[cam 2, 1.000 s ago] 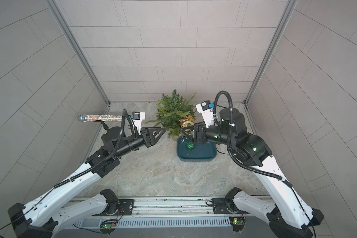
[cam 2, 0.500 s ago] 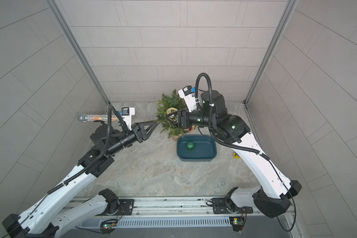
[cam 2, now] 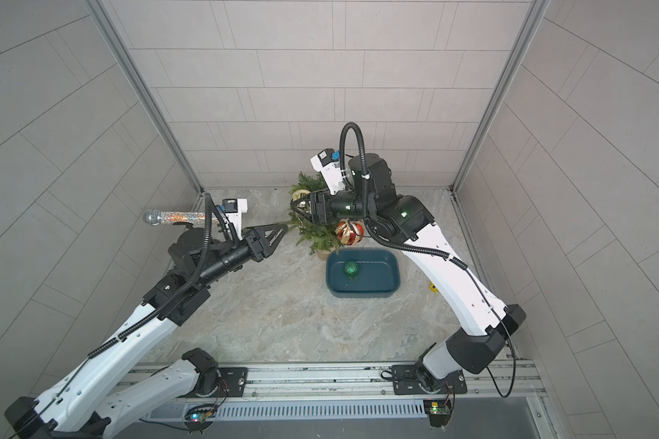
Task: Decorate the small christmas tree with ornaments
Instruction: Hang an ornament on the christmas tree.
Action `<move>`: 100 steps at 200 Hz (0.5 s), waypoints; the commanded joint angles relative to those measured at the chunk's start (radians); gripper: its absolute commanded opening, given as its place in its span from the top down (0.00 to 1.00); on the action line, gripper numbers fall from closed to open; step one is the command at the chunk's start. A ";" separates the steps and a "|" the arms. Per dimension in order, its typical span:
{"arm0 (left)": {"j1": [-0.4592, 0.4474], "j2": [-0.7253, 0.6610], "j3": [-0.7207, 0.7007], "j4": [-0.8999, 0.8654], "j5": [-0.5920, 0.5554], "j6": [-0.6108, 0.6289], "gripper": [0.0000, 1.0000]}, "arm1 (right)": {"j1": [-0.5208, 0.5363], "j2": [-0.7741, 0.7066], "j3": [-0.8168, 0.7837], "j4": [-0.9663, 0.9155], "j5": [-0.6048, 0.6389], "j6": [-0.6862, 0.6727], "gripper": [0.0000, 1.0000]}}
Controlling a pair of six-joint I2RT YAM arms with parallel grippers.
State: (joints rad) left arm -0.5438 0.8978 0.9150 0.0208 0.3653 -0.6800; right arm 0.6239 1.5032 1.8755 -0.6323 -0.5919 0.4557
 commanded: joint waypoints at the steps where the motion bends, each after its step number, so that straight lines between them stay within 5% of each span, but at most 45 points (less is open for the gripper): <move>1: 0.007 0.004 0.037 0.008 0.000 0.019 0.45 | 0.005 0.008 0.035 -0.003 0.024 -0.031 0.36; 100: 0.009 0.036 0.019 0.048 0.017 0.007 0.45 | -0.021 0.012 0.018 -0.018 0.139 -0.042 0.36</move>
State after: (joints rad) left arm -0.5407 0.9325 0.9150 0.0269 0.3676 -0.6765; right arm 0.6132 1.5215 1.8904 -0.6521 -0.5007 0.4263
